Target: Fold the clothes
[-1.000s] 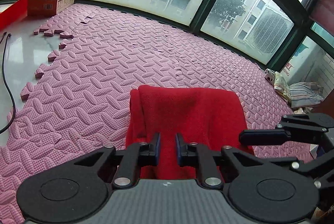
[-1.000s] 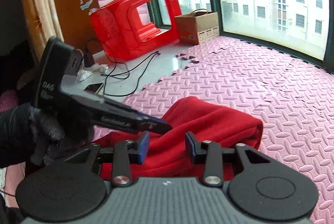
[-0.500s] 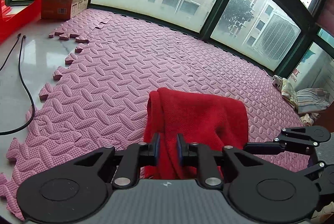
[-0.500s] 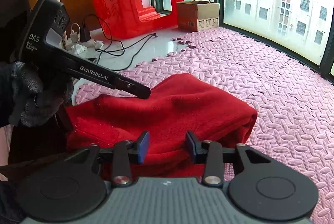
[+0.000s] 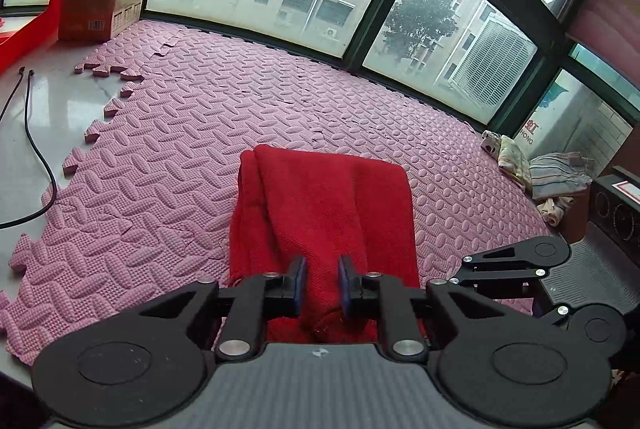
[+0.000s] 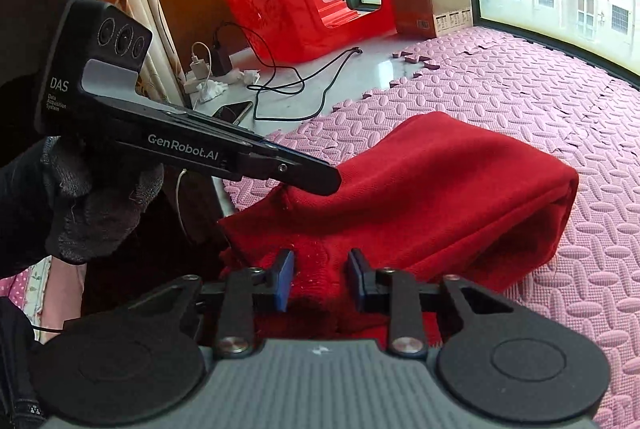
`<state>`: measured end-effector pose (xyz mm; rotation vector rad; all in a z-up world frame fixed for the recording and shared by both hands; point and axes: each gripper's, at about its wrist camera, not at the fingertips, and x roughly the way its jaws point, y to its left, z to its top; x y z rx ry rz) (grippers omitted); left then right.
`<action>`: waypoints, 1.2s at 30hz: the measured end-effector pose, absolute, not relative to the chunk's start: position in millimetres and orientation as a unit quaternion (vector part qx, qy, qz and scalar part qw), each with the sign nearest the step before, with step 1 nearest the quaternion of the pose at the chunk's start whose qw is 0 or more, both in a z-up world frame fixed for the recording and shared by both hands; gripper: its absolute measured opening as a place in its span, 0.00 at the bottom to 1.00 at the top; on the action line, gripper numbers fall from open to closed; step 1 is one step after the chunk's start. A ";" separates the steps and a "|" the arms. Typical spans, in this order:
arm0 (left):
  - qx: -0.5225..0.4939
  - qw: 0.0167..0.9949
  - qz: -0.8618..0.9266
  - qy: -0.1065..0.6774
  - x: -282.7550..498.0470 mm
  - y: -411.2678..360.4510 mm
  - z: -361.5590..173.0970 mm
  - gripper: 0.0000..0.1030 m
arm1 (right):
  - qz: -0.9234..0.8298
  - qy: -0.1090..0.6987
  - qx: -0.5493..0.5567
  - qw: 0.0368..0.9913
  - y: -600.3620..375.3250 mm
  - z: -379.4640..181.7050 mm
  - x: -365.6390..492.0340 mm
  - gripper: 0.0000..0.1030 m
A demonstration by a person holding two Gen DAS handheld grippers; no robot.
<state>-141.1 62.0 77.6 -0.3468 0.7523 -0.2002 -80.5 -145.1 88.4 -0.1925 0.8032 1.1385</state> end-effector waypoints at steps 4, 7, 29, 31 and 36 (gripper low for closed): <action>-0.180 0.914 -0.089 0.353 -147.1 68.9 81.8 0.07 | 0.515 0.354 -0.077 0.777 -154.8 99.8 -84.7 0.07; -0.179 0.915 -0.084 0.353 -150.8 70.7 80.6 0.06 | 0.513 0.346 -0.085 0.781 -162.3 107.2 -92.4 0.06; -0.136 0.905 -0.136 0.379 -153.5 31.3 71.8 0.11 | 0.480 0.349 -0.064 0.802 -195.6 124.7 -53.6 0.35; -0.128 0.909 -0.134 0.373 -161.0 28.9 72.4 0.13 | 0.466 0.341 -0.063 0.814 -193.5 129.8 -33.4 0.37; -0.136 0.918 -0.140 0.345 -182.9 35.6 90.2 0.51 | 0.446 0.349 -0.050 0.823 -172.8 125.7 23.8 0.54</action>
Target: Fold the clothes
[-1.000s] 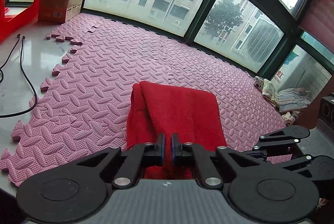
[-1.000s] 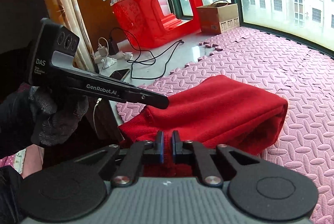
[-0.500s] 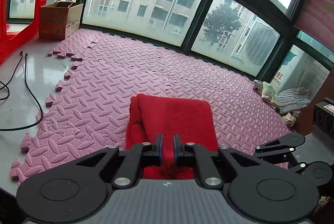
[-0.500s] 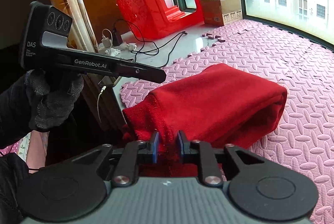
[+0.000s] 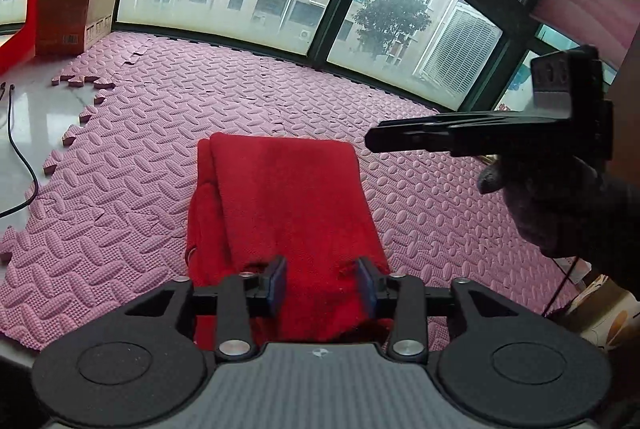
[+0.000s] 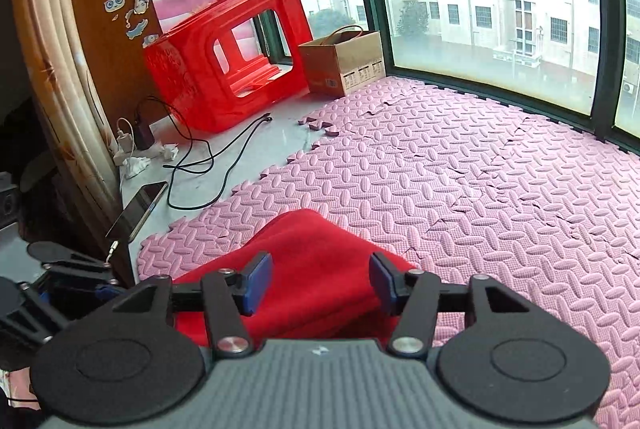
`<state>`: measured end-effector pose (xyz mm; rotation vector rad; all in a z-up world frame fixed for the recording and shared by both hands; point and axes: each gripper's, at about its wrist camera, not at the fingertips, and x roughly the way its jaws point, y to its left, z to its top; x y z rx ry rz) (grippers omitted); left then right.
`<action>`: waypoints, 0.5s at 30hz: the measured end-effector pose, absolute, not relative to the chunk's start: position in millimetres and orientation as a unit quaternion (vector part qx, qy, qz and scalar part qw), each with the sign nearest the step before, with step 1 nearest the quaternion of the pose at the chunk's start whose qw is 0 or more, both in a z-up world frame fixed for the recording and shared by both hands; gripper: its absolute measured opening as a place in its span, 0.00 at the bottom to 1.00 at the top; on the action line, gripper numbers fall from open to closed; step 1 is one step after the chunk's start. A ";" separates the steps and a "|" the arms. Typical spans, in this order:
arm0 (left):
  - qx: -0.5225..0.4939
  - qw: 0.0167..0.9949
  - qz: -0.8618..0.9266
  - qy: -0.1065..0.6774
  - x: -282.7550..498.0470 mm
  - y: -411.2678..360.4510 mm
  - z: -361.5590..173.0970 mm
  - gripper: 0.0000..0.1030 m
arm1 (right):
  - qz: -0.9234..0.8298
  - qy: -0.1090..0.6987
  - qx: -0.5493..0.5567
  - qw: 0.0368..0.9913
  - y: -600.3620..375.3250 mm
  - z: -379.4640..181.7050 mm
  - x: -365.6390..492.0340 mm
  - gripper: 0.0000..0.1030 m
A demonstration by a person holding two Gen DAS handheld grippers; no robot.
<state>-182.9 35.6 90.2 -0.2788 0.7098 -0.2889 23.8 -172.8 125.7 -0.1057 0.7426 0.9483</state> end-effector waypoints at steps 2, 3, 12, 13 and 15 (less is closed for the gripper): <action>-0.118 0.924 -0.133 0.339 -194.3 38.8 96.4 0.59 | 0.443 0.368 -0.035 0.817 -162.8 118.4 45.9 0.59; -0.110 0.926 -0.127 0.340 -199.4 41.4 97.5 0.67 | 0.443 0.377 -0.027 0.813 -158.3 114.1 55.7 0.60; -0.041 0.912 -0.116 0.392 -211.9 43.9 68.6 0.88 | 0.456 0.495 -0.036 0.739 -127.8 59.0 114.5 0.74; -0.030 0.910 -0.113 0.398 -210.2 41.1 63.4 0.88 | 0.457 0.501 -0.038 0.734 -127.9 55.5 116.1 0.74; -0.004 0.910 -0.102 0.402 -207.0 34.9 56.3 0.88 | 0.459 0.509 -0.041 0.727 -129.8 52.2 117.2 0.74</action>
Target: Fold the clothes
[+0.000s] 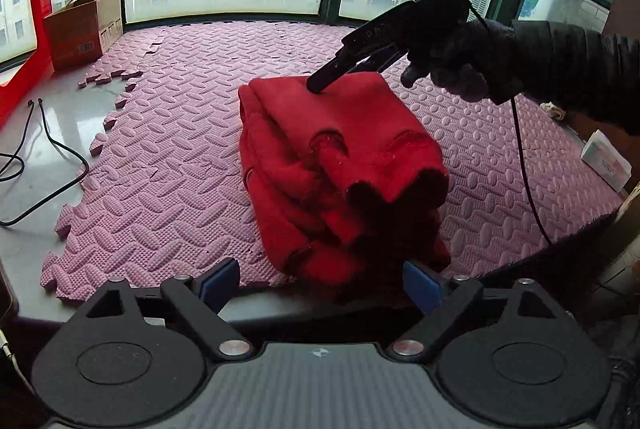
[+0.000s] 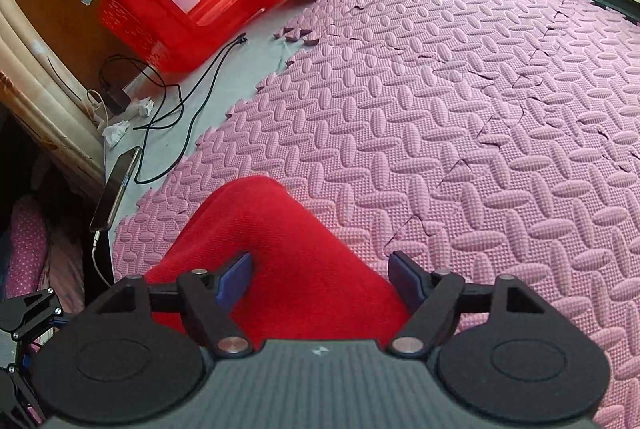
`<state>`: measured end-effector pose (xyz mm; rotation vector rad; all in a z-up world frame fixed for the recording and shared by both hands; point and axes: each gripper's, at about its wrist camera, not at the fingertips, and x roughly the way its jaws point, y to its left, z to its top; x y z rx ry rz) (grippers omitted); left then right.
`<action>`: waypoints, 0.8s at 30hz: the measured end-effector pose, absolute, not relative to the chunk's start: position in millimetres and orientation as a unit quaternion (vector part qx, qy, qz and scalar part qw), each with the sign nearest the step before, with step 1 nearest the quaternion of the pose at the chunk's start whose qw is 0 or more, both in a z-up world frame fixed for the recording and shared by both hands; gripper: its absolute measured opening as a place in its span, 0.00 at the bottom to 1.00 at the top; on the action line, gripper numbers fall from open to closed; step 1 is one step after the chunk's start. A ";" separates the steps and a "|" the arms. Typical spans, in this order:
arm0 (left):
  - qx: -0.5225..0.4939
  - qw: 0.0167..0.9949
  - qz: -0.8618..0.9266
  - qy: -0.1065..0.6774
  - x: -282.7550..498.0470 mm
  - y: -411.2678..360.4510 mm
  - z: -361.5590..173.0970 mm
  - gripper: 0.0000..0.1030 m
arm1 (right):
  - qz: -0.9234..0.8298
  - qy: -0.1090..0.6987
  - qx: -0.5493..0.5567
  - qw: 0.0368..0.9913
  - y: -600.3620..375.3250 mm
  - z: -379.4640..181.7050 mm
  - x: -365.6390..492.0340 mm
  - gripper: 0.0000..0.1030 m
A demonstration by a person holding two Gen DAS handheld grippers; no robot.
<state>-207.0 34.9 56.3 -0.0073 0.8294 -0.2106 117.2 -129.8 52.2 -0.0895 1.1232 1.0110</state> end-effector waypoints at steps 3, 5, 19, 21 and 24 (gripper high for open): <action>0.042 0.910 -0.075 0.406 -201.8 27.6 44.7 0.88 | 0.456 0.517 -0.046 0.723 -138.2 55.1 112.5 0.72; 0.056 0.911 -0.070 0.403 -198.9 26.3 40.3 0.84 | 0.450 0.520 -0.047 0.724 -146.3 56.2 108.9 0.70; 0.049 0.924 -0.070 0.374 -116.4 37.4 47.1 0.72 | 0.342 0.524 0.046 0.779 -273.2 67.9 35.6 0.68; 0.048 0.924 -0.089 0.368 -100.8 32.4 49.0 0.68 | 0.322 0.519 0.063 0.790 -289.2 70.2 19.1 0.68; 0.050 0.922 -0.117 0.366 -82.1 22.5 47.9 0.67 | 0.288 0.506 0.085 0.809 -308.8 69.8 -1.7 0.69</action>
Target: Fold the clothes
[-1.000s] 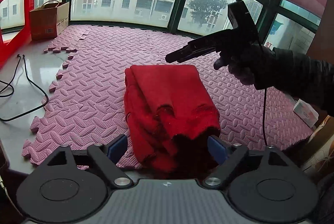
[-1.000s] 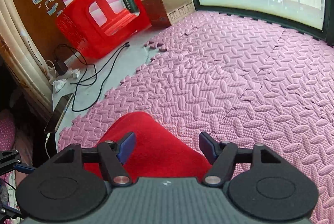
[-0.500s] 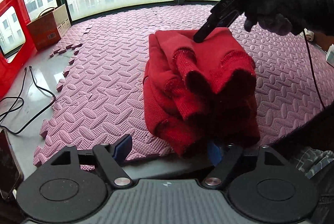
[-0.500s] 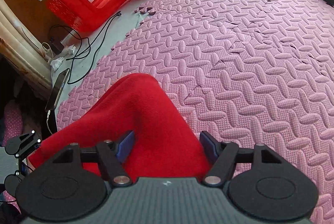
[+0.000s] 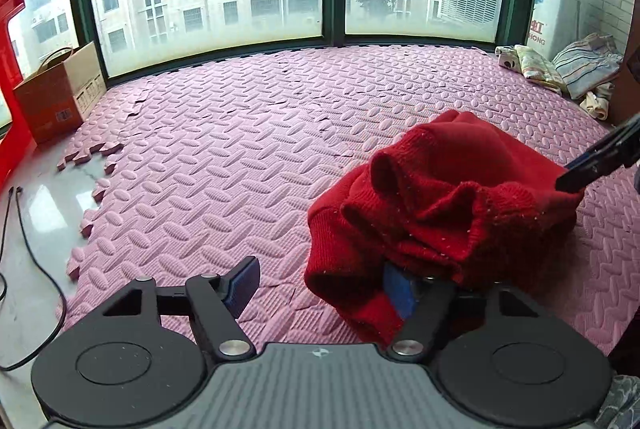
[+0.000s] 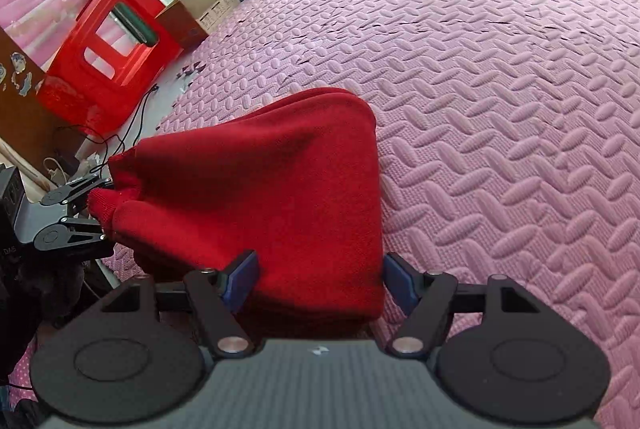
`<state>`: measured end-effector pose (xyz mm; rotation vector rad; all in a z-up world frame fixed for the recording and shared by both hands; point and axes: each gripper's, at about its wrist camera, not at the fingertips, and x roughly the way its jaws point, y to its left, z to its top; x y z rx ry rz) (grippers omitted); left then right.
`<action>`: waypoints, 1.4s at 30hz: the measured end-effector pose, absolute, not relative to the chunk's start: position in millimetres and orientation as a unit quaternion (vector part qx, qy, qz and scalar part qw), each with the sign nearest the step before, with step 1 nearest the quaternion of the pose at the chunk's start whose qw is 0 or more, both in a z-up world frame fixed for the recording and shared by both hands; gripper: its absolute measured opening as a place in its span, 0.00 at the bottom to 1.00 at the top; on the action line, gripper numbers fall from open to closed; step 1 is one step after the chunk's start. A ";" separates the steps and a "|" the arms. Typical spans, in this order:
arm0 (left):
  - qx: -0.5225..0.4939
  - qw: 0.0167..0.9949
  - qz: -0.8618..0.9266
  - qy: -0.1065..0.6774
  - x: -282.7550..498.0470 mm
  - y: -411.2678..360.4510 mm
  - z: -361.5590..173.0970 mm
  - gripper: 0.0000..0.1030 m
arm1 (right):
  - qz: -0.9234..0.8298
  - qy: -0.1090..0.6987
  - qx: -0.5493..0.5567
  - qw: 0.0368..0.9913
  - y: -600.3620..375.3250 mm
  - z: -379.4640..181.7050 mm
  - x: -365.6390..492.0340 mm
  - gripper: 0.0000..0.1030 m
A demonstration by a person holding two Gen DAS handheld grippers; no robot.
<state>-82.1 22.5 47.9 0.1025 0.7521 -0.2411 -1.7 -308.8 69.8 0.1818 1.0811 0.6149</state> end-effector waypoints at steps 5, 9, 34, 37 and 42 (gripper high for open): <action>0.053 0.919 -0.131 0.368 -74.2 27.9 50.6 0.72 | 0.250 0.439 0.088 0.858 -321.7 86.7 -19.2 0.69; 0.027 0.930 -0.100 0.353 -88.9 54.3 66.6 0.83 | 0.260 0.410 0.074 0.871 -308.0 93.0 -14.6 0.69; -0.093 0.918 -0.082 0.377 -38.5 -0.4 82.1 1.00 | 0.272 0.401 -0.039 0.874 -219.9 59.2 29.3 1.00; -0.103 0.910 -0.064 0.397 -38.0 9.0 66.1 1.00 | 0.269 0.407 -0.036 0.872 -218.7 57.0 31.0 1.00; -0.129 0.903 -0.058 0.406 -40.0 19.7 57.1 1.00 | 0.265 0.426 -0.020 0.865 -220.3 58.7 40.5 1.00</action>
